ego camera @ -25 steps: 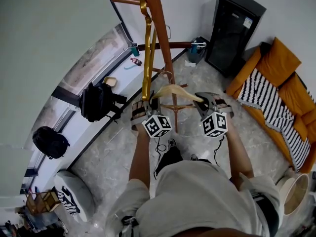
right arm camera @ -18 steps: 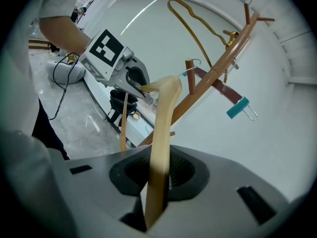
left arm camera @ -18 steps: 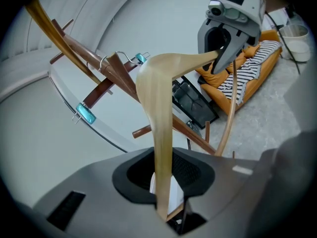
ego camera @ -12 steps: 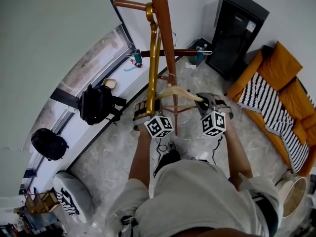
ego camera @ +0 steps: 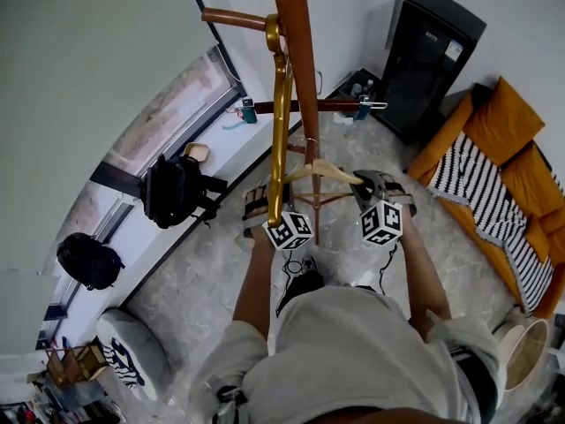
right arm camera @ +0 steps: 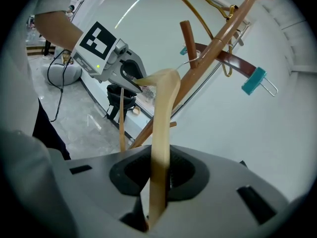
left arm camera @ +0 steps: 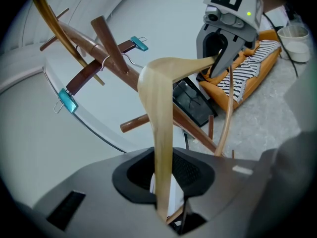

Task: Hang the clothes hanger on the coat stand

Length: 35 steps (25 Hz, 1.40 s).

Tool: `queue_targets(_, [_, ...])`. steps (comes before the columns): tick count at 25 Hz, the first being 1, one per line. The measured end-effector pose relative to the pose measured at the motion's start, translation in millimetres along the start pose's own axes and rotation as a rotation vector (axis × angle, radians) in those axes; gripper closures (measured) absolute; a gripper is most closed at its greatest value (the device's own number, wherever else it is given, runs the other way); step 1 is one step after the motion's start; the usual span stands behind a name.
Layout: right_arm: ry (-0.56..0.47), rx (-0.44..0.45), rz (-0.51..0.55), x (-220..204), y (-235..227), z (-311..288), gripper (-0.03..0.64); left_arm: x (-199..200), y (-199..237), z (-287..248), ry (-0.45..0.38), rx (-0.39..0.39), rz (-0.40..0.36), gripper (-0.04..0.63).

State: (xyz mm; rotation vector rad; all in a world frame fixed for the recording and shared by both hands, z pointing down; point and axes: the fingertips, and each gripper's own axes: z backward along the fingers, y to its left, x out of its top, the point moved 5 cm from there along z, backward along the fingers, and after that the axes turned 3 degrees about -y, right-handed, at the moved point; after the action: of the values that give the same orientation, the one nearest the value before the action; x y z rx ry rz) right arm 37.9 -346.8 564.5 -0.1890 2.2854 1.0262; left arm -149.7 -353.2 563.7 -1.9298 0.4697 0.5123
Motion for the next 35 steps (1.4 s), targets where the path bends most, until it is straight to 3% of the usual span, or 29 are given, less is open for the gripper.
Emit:
queue_targets(23, [0.029,-0.007,0.028,-13,3,-21,0.558,-8,-6,-16,0.011,0.063,0.004,0.491])
queue_targets(28, [0.019,-0.012,0.032,-13,2,-22,0.554,-8,-7,-17,0.009,0.071,-0.028,0.489])
queue_targets(35, [-0.011,-0.045,0.031,-7,-1,-20,0.515,-5,-2,-15,-0.016,0.093,-0.030,0.485])
